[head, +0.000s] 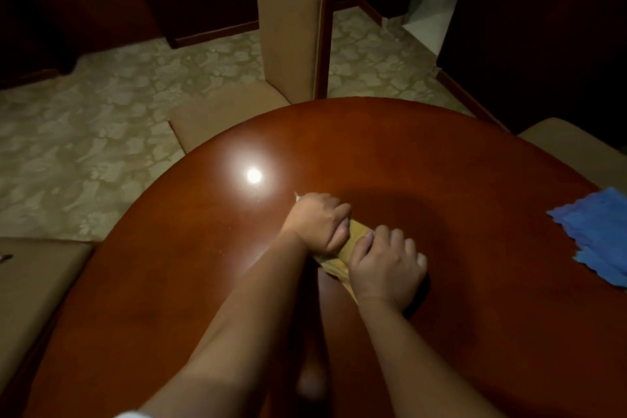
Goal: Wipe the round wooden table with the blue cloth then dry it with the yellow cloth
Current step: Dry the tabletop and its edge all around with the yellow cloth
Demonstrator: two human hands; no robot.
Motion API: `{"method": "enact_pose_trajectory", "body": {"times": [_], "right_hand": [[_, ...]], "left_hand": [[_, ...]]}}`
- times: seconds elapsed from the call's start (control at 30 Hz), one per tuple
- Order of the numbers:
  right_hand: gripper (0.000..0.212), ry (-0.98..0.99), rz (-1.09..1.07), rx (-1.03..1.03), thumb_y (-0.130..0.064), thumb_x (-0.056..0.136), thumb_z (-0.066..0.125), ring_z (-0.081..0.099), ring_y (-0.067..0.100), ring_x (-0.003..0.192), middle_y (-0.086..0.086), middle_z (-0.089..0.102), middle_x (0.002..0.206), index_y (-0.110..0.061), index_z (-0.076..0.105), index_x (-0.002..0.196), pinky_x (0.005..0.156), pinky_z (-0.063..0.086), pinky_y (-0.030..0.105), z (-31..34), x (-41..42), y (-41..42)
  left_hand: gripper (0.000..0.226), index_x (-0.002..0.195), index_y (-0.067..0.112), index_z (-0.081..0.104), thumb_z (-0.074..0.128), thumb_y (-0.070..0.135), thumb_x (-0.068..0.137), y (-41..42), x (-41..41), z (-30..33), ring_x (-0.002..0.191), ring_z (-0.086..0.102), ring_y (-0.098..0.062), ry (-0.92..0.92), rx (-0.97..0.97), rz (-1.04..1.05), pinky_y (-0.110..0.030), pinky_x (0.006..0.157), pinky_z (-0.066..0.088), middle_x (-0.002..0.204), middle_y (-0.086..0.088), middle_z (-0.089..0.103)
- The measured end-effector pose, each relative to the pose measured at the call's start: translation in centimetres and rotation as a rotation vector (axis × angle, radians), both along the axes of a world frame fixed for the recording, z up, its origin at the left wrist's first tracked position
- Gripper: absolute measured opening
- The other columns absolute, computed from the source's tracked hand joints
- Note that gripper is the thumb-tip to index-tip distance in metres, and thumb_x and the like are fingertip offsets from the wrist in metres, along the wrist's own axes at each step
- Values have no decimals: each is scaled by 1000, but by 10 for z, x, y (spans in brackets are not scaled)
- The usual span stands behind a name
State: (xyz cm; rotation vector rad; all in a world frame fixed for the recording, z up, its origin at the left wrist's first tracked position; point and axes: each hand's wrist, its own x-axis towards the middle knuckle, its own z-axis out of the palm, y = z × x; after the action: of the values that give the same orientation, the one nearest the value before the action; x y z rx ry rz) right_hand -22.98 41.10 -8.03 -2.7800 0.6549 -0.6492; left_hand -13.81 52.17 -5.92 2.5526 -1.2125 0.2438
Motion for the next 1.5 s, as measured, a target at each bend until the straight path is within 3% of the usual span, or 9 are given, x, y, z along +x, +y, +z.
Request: {"method": "enact_pose_trajectory", "body": {"times": [0.23, 0.5, 0.67, 0.93, 1.27, 1.5], "right_hand": [[37, -68, -92, -21, -29, 87, 39, 56, 34, 67, 15, 61, 71, -6, 63, 71, 61, 38, 37, -3, 97, 40], [48, 42, 169, -136, -37, 90, 29, 58, 32, 70, 12, 63, 74, -8, 64, 77, 61, 38, 37, 2, 137, 91], [41, -10, 320, -152, -36, 86, 35, 56, 32, 61, 11, 61, 66, -9, 62, 69, 56, 39, 36, 4, 115, 122], [34, -15, 500, -110, -37, 85, 36, 52, 27, 61, 4, 55, 66, -15, 54, 67, 58, 38, 34, 5, 20, 154], [30, 44, 616, -105, -39, 83, 39, 51, 27, 62, 3, 51, 66, -17, 51, 65, 57, 37, 35, 5, -114, 162], [28, 16, 657, -88, -38, 83, 41, 47, 25, 62, 2, 49, 69, -16, 51, 69, 62, 28, 36, 1, -140, 161]], "left_hand": [[36, 62, 8, 54, 34, 30, 82, 35, 103, -5, 44, 49, -28, -95, -57, -48, -27, 43, 35, 53, -7, 55], [32, 54, 9, 49, 38, 29, 76, 112, 113, -12, 41, 49, -28, -177, -169, 201, -24, 43, 28, 48, -7, 52], [29, 53, 10, 48, 39, 29, 73, 152, 69, -10, 41, 47, -28, -199, -176, 362, -22, 43, 22, 47, -8, 51], [25, 54, 11, 49, 41, 29, 70, 190, -54, -9, 43, 49, -29, -124, -127, 576, -26, 40, 32, 50, -9, 52], [27, 55, 11, 49, 40, 30, 71, 201, -202, -10, 44, 49, -29, -13, -37, 668, -28, 41, 36, 51, -8, 51], [26, 52, 11, 48, 40, 27, 71, 199, -235, -11, 40, 44, -25, -57, -56, 709, -26, 41, 30, 49, -5, 48]]}}
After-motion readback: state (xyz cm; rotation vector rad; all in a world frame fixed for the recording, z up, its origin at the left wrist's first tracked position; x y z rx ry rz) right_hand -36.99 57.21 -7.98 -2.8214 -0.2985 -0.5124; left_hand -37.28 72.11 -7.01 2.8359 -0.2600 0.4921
